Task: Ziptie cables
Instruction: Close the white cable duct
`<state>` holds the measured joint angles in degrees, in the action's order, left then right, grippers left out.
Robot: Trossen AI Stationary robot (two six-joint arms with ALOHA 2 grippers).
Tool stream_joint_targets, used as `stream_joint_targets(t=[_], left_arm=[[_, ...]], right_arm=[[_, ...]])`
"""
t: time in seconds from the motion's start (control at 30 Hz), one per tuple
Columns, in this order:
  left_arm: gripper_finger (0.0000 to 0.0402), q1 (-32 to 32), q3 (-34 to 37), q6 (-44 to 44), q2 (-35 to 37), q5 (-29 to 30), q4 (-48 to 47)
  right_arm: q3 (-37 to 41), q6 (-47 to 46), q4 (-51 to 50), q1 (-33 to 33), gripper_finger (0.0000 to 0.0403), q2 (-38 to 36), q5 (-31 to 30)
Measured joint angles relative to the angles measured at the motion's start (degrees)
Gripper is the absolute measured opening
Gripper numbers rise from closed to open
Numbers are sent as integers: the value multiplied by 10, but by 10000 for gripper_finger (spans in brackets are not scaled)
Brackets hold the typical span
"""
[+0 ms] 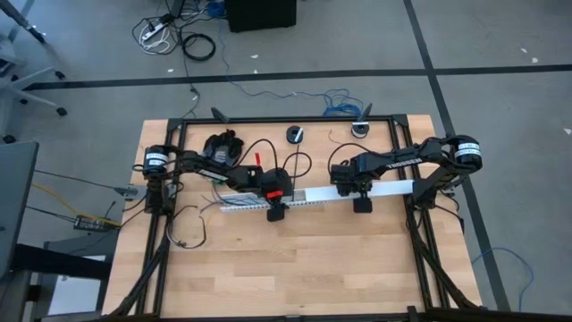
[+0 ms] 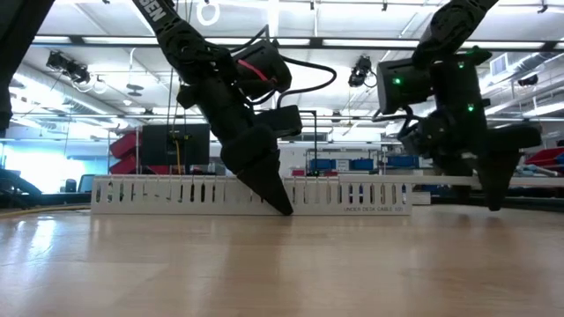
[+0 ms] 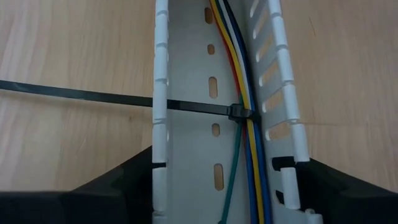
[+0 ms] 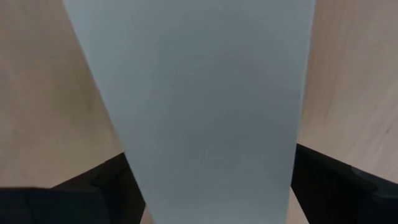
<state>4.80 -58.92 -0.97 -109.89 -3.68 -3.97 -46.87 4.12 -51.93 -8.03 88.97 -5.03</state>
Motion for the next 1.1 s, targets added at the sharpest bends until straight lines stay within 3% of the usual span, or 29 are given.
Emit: stream_joint_targets(t=[0.83,1.1], left_arm=[[259,0,3,11,-2,-13,19],[286,-1,3,0,-2,-13,17]], right_arm=[[0,11,-46,0,283,0,2],[0,16,-46,0,259,0,2]])
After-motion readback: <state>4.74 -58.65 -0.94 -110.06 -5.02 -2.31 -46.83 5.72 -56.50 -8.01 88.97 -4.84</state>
